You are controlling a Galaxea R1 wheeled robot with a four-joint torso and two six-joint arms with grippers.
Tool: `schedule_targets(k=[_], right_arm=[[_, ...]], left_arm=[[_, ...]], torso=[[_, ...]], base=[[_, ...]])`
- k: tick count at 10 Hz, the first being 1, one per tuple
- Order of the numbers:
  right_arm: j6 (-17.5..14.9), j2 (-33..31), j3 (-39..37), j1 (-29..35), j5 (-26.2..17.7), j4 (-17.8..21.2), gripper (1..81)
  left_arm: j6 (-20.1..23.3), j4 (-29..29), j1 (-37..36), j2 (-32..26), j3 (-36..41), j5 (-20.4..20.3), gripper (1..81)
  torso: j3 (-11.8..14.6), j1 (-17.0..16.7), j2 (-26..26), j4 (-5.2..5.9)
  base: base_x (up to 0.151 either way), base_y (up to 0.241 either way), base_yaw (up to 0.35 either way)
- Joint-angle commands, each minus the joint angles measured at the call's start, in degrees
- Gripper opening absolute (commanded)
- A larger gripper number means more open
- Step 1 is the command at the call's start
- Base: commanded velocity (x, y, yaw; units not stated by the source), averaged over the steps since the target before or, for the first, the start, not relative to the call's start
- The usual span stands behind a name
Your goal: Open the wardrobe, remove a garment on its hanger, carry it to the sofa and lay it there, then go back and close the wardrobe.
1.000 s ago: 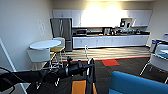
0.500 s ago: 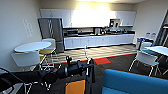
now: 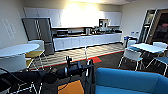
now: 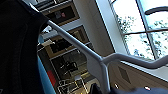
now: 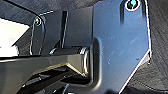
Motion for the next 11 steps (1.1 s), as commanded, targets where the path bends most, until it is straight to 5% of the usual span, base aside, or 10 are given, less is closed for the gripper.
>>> schedule_targets(k=[1,11], right_arm=[[-0.2,-0.3,0.3,2.3,-3.6,-0.5,81.1],[-0.2,-0.2,0.3,2.2,-3.6,-1.0,81.1]], left_arm=[[0.2,1.7,-8.6,-0.5,1.6,-2.4,1.0],[0.2,1.7,-8.6,-1.0,2.2,-2.4,1.0]], torso=[[0.0,0.0,0.0,0.00],[0.0,0.0,0.0,0.00]], base=[[0.000,0.000,-0.269],[0.000,0.000,-0.271]])
